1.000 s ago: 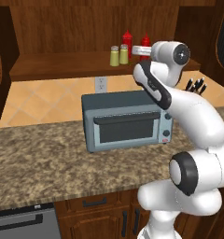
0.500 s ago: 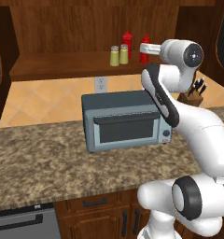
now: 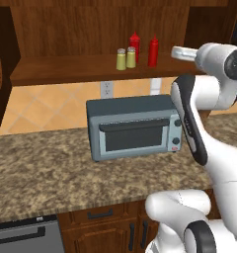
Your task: Put the shaker and condiment bottle from the counter next to their counterparts in the cabinet.
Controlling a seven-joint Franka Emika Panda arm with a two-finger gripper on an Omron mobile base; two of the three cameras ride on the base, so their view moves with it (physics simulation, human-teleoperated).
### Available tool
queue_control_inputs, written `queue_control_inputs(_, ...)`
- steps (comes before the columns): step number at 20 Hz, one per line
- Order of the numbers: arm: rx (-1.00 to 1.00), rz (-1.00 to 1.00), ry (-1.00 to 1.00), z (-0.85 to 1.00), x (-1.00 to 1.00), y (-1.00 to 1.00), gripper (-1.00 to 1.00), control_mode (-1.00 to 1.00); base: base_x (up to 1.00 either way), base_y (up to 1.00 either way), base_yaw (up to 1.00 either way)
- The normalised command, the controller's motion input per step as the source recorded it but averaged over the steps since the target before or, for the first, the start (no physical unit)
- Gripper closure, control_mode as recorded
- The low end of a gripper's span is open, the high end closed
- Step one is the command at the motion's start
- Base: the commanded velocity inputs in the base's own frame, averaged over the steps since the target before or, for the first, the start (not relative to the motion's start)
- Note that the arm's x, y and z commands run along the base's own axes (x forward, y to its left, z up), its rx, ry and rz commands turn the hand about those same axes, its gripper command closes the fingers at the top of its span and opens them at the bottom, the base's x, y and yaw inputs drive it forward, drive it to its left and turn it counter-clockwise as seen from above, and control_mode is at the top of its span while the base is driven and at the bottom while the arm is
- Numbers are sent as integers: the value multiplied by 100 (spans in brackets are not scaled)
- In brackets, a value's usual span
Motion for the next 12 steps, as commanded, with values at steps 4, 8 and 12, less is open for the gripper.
queue_control_inputs(4,0,0,0,7,-100,-29,-100,-100,0,0,0)
queue_control_inputs(8,0,7,0,1,-100,-1,-100,-100,0,0,0)
queue_control_inputs(12,0,25,-1,0,-100,5,-100,-100,0,0,0)
